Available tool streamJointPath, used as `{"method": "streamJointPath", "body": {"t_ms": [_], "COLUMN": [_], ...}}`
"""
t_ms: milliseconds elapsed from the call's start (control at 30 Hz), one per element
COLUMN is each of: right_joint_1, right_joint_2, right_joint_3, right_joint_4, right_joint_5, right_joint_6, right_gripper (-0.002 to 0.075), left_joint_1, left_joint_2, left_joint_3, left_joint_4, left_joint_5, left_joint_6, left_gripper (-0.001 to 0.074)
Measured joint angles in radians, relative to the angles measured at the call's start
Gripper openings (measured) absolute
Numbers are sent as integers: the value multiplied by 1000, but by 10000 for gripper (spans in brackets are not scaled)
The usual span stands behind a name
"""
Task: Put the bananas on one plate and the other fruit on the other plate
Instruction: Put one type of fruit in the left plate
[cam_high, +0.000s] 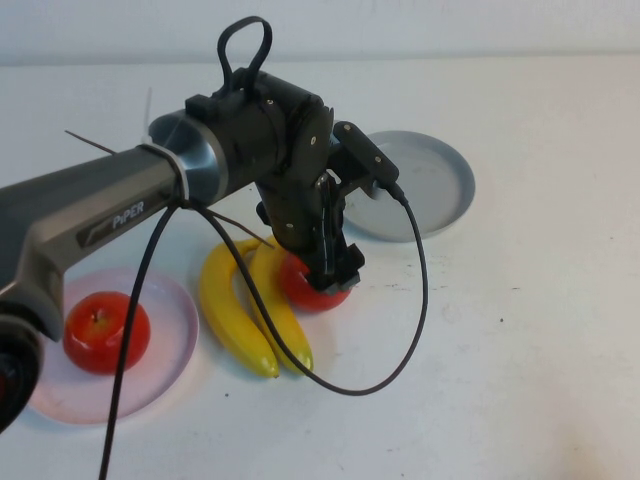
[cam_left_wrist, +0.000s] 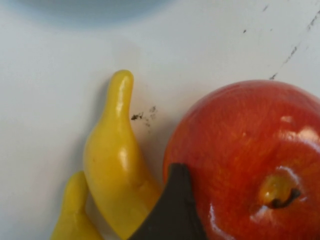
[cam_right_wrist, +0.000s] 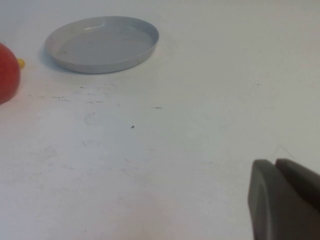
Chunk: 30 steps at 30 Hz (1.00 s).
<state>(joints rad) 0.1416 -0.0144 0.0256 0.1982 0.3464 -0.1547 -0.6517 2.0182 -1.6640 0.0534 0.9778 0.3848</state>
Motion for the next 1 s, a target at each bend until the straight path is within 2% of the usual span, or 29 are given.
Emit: {"method": "streamJointPath", "body": {"t_ms": [200, 533, 667, 800, 1000], "right_joint_1": [0, 0, 0, 0, 0], "right_joint_2": [0, 0, 0, 0, 0], "right_joint_3": [0, 0, 0, 0, 0], "right_joint_4": [0, 0, 0, 0, 0], "right_joint_5": [0, 0, 0, 0, 0], "right_joint_6": [0, 0, 0, 0, 0], "right_gripper": [-17, -17, -17, -17, -17], "left_joint_1": [0, 2, 16, 72, 147], "left_joint_2": [-40, -259, -390, -493, -529], "left_joint_3": [-15, -11, 105, 246, 425], "left_joint_4": [-3, 52, 98, 108, 119], "left_joint_5": [52, 165, 191, 202, 125], "left_joint_6": [-7, -139, -215, -287, -347], "left_gripper": [563, 563, 563, 563, 563]}}
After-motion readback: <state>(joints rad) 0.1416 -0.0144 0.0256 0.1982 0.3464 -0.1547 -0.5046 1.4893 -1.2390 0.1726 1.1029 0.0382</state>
